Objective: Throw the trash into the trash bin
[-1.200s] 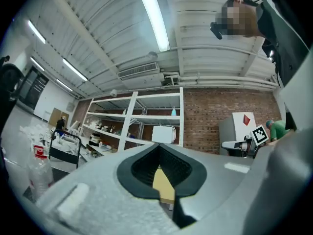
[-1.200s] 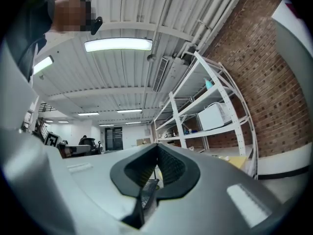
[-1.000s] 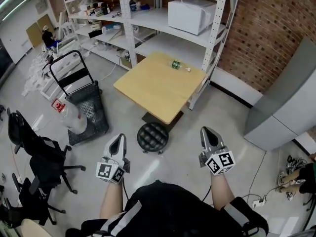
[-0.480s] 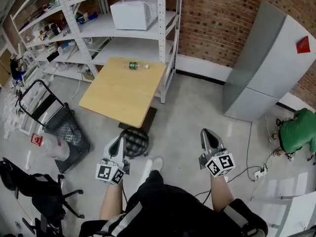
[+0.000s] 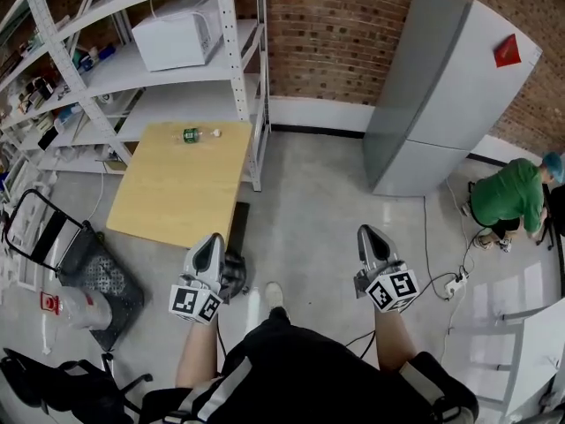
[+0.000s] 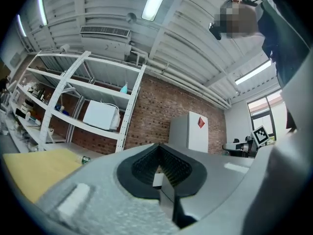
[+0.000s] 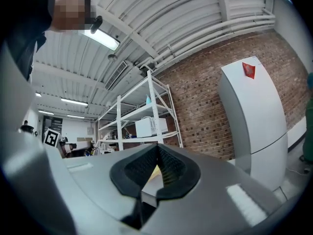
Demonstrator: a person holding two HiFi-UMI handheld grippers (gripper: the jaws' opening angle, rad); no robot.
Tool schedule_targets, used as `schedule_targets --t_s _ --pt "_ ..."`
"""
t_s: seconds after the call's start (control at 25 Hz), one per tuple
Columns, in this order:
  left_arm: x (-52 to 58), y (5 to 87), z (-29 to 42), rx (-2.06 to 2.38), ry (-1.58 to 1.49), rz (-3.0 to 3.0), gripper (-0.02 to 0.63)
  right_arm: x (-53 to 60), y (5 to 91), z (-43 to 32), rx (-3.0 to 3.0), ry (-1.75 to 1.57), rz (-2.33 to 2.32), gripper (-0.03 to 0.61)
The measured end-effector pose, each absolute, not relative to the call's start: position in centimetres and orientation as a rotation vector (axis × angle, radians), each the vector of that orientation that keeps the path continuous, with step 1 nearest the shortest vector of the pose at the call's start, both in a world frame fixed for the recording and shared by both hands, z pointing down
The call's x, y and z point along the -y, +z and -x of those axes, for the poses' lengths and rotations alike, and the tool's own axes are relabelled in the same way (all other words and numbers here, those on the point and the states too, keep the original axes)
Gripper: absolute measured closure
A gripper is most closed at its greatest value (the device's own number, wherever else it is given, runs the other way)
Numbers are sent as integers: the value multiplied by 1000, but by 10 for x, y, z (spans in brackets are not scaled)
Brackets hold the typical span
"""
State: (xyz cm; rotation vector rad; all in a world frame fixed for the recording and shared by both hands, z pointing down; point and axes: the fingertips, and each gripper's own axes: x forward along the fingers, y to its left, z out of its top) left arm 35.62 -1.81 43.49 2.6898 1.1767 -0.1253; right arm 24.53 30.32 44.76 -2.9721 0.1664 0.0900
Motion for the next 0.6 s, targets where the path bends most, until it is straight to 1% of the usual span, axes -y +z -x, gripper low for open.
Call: schedule_targets --t_s 0.36,0.6 --pt "8 437 -457 -1190 -142 -2640 614 -303 426 -336 -155 83 3019 574" --pt "36 452 -523 -1098 -99 -2633 614 -276 410 -415 -244 28 3087 574"
